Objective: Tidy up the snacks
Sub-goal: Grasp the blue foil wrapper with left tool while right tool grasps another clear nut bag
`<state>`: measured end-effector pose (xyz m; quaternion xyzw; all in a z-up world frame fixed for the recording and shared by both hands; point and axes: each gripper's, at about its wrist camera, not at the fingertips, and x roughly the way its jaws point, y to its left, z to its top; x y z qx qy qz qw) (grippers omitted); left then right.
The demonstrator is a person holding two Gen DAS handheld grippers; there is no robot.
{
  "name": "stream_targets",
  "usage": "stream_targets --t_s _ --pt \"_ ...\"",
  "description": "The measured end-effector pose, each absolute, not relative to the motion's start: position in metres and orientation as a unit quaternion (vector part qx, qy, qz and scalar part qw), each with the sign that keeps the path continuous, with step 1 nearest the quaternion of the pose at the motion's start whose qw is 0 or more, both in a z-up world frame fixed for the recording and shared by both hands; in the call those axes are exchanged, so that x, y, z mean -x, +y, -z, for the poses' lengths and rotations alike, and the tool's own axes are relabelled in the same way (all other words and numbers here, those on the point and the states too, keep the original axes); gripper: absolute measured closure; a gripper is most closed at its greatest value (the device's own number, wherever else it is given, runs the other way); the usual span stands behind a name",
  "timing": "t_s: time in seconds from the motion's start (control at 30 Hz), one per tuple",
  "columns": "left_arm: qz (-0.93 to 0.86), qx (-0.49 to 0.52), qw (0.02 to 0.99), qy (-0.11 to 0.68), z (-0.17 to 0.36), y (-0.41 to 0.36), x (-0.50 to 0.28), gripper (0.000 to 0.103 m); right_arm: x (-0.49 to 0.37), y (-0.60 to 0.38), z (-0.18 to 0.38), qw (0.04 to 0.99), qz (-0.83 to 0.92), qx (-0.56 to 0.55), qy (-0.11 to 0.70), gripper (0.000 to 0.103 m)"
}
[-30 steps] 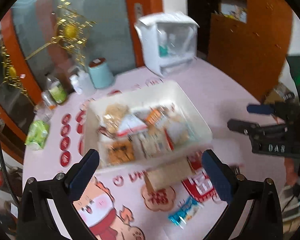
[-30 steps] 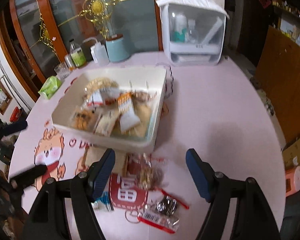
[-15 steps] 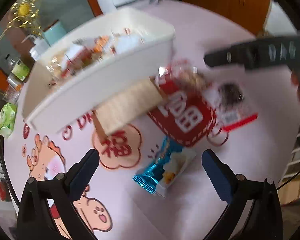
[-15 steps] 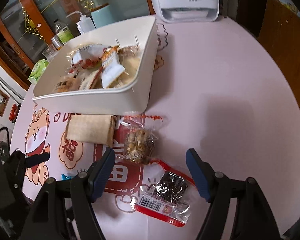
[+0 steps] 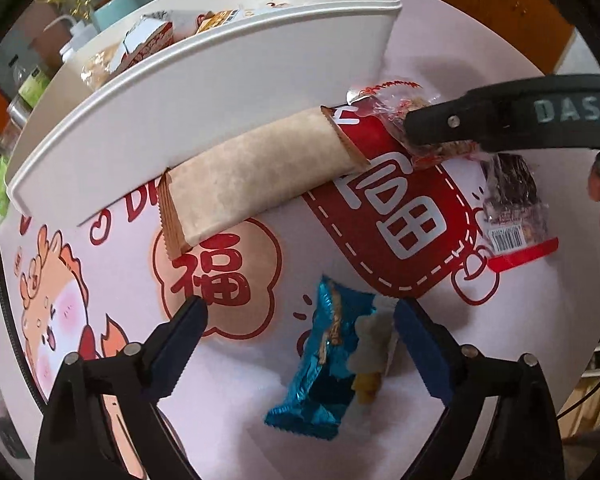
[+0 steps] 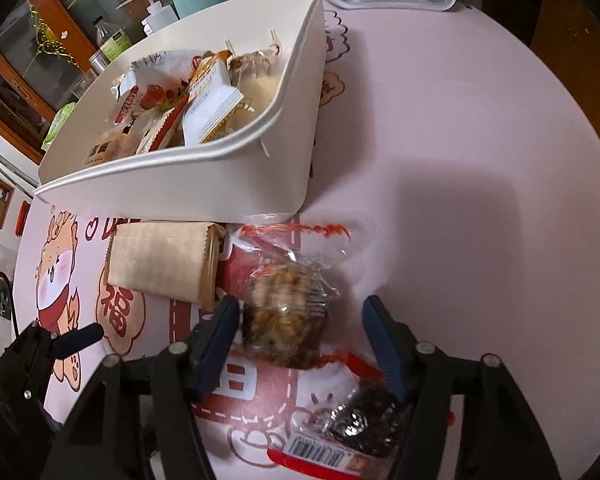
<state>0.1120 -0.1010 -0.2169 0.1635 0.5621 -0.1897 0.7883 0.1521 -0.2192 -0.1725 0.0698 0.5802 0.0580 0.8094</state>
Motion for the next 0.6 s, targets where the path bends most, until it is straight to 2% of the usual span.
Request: stream_targets --t_s 0.17,0.3,0.5,0.6 --pt "0.189 -0.146 0.783 0.575 0.221 -0.095 -0.11 0.011 -0.152 -0.215 0.175 0.811 -0.066 -0.062 0.578 0.042" --pt "0.186 -0.138 0.779 0.583 0.225 -0.088 -0.105 0.011 -0.151 -0.21 0.174 0.814 -0.076 -0.053 0.574 0.05" --pt "0.184 -0.126 0.77 0.598 0.23 -0.072 -0.101 0.011 -0.151 -0.207 0.176 0.815 -0.082 -0.042 0.572 0.051" --pt "0.19 -0.12 0.764 0.604 0.228 -0.072 -0.097 0.011 -0.148 -0.206 0.176 0.815 -0.093 -0.045 0.57 0.06"
